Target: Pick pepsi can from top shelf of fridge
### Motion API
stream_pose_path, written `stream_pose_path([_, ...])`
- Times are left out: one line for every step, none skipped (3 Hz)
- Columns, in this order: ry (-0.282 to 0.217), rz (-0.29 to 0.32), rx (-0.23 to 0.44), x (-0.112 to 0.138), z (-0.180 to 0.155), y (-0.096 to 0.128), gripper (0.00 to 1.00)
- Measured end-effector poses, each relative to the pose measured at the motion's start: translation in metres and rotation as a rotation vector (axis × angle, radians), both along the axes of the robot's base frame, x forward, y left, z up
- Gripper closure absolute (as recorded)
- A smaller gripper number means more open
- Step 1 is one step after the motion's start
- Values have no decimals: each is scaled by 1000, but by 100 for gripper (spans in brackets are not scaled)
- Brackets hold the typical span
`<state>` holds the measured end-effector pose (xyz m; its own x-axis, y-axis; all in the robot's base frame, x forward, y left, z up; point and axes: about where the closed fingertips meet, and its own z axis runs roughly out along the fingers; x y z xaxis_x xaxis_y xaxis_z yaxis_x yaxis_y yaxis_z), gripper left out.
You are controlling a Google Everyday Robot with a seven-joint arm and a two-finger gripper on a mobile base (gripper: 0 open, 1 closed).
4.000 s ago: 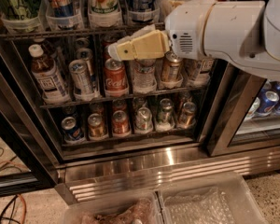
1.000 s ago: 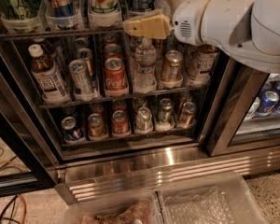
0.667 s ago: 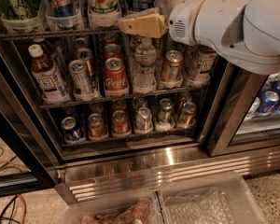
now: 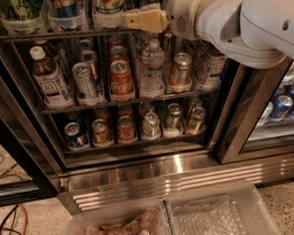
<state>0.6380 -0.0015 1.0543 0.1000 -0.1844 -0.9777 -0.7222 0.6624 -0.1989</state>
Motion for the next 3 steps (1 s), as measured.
stream_pose_path([-1, -4, 0, 5, 1, 0, 22])
stream_pose_path([-7, -11, 8, 9, 5, -1, 21])
stream_pose_path([-16, -24, 27, 10, 8, -2, 21])
